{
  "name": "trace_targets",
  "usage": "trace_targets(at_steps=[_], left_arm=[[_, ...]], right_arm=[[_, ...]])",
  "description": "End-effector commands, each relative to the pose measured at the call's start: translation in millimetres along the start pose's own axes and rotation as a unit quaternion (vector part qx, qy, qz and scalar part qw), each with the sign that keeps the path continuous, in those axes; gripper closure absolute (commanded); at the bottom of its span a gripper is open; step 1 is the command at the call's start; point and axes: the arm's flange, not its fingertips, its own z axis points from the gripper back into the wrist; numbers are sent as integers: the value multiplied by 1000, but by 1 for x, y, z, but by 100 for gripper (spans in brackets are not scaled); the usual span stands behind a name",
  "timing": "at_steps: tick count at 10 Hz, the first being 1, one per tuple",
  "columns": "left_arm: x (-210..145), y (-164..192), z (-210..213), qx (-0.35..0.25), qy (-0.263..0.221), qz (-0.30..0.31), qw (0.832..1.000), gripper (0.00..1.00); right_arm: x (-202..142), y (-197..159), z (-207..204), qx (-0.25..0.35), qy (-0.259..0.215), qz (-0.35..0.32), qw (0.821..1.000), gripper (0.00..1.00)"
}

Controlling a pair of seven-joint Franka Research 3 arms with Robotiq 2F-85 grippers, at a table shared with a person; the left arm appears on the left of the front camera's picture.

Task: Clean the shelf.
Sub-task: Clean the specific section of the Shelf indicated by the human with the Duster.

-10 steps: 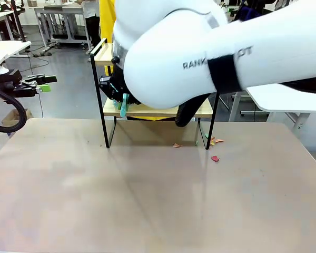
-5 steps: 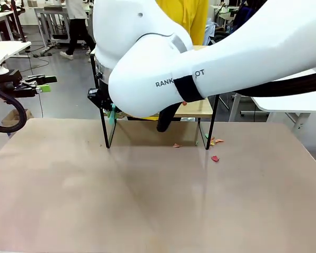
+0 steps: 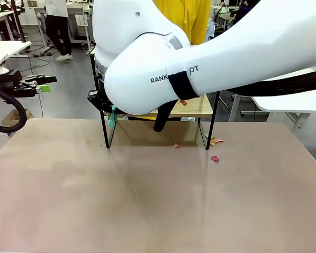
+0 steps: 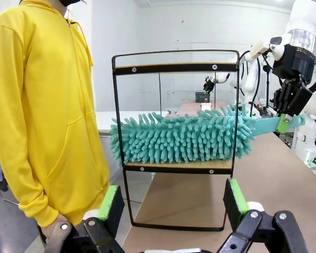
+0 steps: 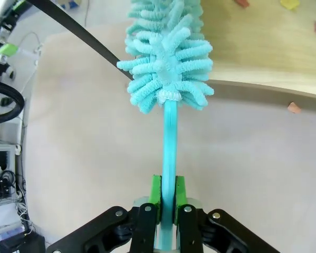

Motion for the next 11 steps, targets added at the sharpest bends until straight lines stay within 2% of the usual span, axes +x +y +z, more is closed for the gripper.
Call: trace_targets(at_steps=[1,4,9,10,11], left_arm=[[4,-2,0,-1,-1,-7,1000,0],[4,-2,0,-1,-1,-7,1000,0],[4,-2,0,-1,-1,-7,1000,0],[4,-2,0,-1,-1,-7,1000,0],[4,-2,0,-1,-1,-7,1000,0]], right_arm=[[8,-25,2,-20,27,-18,999,87],[8,-107,17,-46,52,-61,996,87],[4,-249,70,-100,48,-160,981,87],[-1,-262,83,-106,36,-162,980,87],[-5,-259,93,-85,11,-139,987,87]])
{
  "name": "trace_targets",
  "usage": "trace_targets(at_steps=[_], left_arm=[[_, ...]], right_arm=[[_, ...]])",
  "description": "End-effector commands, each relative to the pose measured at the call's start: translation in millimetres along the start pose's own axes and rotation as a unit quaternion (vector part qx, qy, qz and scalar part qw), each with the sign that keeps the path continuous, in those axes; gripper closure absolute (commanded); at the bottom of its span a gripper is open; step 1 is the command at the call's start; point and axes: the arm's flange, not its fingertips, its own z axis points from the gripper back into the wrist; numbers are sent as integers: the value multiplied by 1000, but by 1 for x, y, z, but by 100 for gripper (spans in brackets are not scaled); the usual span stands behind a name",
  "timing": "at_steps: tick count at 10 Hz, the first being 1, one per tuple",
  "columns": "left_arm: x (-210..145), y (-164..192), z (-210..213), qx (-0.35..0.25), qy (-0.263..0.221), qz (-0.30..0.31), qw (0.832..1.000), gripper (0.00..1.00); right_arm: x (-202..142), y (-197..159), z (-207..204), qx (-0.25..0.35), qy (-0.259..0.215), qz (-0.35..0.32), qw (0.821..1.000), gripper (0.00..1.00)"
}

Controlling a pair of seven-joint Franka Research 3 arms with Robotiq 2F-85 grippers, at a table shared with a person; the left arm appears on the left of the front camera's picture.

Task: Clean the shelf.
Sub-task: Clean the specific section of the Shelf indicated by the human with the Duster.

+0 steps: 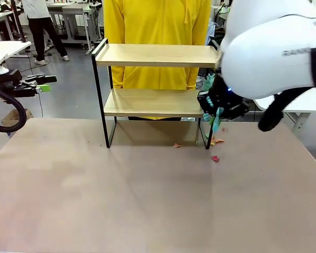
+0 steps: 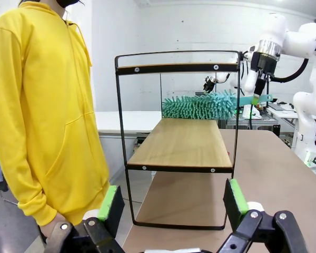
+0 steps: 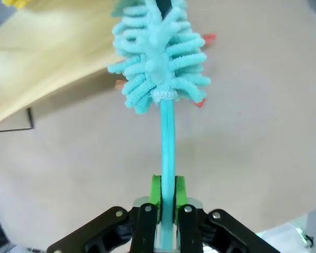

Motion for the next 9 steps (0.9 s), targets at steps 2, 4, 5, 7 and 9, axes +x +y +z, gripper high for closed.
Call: trace_targets(at_steps=[2,4,5,7,9], left_arm=[[4,-2,0,-1,-1,-6,1000,0],[4,-2,0,-1,-1,-6,1000,0],[4,-2,0,-1,-1,-6,1000,0],[4,-2,0,-1,-1,-6,1000,0],[4,-2,0,-1,-1,-6,1000,0]], right_arm=[[3,8,-12,-9,12,-7,1000,87],[3,8,-12,-9,12,-7,1000,87],[-2,8,-8,-4,2,6,1000,87],[-14,4,20,73,31,121,990,87],[-20,-5,35,122,72,208,968,87]])
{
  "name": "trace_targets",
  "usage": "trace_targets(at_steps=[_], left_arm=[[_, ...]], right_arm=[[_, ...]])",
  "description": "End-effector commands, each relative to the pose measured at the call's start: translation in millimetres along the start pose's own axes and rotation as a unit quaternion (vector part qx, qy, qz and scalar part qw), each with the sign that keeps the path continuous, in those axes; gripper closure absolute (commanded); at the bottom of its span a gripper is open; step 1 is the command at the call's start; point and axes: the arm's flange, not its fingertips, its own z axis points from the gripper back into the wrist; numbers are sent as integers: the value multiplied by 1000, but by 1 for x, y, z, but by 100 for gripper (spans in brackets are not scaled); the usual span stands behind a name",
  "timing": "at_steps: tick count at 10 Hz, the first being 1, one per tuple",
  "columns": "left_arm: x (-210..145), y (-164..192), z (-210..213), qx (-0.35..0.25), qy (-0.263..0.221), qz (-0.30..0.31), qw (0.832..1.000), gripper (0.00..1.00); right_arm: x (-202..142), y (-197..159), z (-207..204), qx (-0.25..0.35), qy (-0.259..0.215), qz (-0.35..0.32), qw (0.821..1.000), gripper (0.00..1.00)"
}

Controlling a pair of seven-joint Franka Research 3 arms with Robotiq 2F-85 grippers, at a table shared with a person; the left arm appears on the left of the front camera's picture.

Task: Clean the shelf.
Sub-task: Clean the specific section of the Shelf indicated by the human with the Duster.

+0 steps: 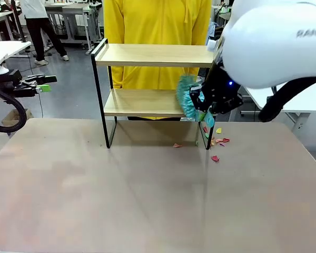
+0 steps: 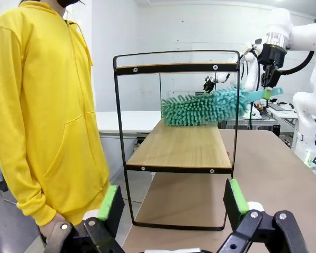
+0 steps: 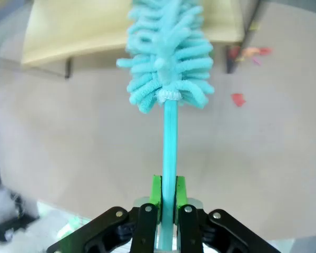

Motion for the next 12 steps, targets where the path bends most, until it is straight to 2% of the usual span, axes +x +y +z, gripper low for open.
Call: trace_targets(at_steps=[1,3,4,5,6,7,8,10,11,12], left_arm=[[4,-2,0,-1,-1,-6,1000,0],[4,-2,0,-1,-1,-6,1000,0],[4,-2,0,-1,-1,-6,1000,0],[4,-2,0,-1,-1,-6,1000,0],[4,-2,0,-1,-1,-6,1000,0],[4,-2,0,-1,-1,-6,1000,0],[4,-2,0,-1,-1,-6,1000,0],[4,-2,0,-1,-1,-6,1000,0],[4,-2,0,-1,-1,-6,1000,0],[4,-2,0,-1,-1,-6,1000,0]], right_arm=[[-9,-26,12,62,61,93,992,87],[-21,-41,26,102,108,185,972,87],[-31,-50,34,113,142,241,953,87],[-41,-61,42,124,193,297,927,87],[-47,-74,48,103,223,322,914,87],[-50,-90,54,99,255,360,892,87],[-49,-109,57,80,286,389,872,87],[-44,-135,59,41,332,420,843,87],[-39,-143,58,18,346,425,837,87],[-28,-145,52,30,349,426,834,87]])
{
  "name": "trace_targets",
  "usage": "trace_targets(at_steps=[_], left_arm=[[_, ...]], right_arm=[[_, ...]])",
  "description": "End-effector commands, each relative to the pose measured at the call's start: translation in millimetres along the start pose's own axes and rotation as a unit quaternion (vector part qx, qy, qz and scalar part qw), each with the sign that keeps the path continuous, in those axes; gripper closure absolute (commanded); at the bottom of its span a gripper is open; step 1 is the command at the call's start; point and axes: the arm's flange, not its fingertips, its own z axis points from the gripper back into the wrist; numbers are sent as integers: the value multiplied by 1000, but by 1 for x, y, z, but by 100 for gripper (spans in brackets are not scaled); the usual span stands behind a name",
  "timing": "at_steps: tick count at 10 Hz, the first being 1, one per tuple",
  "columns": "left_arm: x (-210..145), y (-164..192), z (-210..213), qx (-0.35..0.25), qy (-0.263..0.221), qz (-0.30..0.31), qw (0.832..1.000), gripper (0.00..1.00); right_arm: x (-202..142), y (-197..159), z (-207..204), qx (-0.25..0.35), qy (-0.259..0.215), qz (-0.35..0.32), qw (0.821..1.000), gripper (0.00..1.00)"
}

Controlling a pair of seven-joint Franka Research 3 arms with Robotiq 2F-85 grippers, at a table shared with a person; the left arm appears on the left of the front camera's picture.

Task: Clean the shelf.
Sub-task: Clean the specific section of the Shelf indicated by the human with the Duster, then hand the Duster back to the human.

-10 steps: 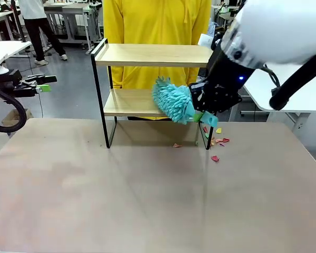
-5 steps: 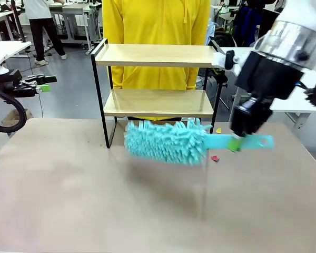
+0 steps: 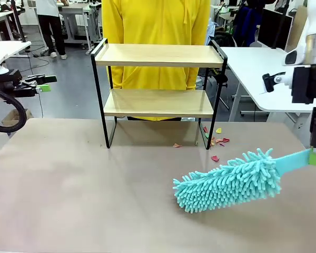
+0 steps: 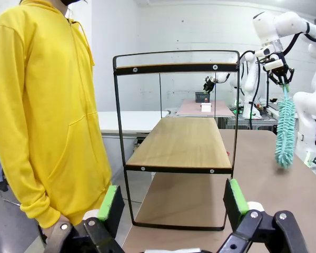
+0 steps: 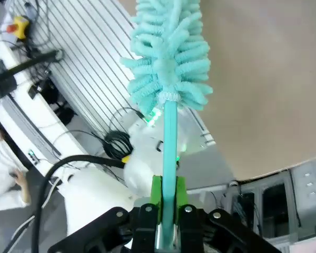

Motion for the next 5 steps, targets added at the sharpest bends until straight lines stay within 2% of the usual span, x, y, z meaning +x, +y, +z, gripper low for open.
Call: trace_targets(at_steps=[1,5], left_arm=[[4,-2,0,-1,-1,-6,1000,0],[4,-2,0,-1,-1,-6,1000,0]], right_arm=[[-1,10,-3,13,-14,-6,1000,87],[-1,10,-3,13,-14,-6,1000,87]])
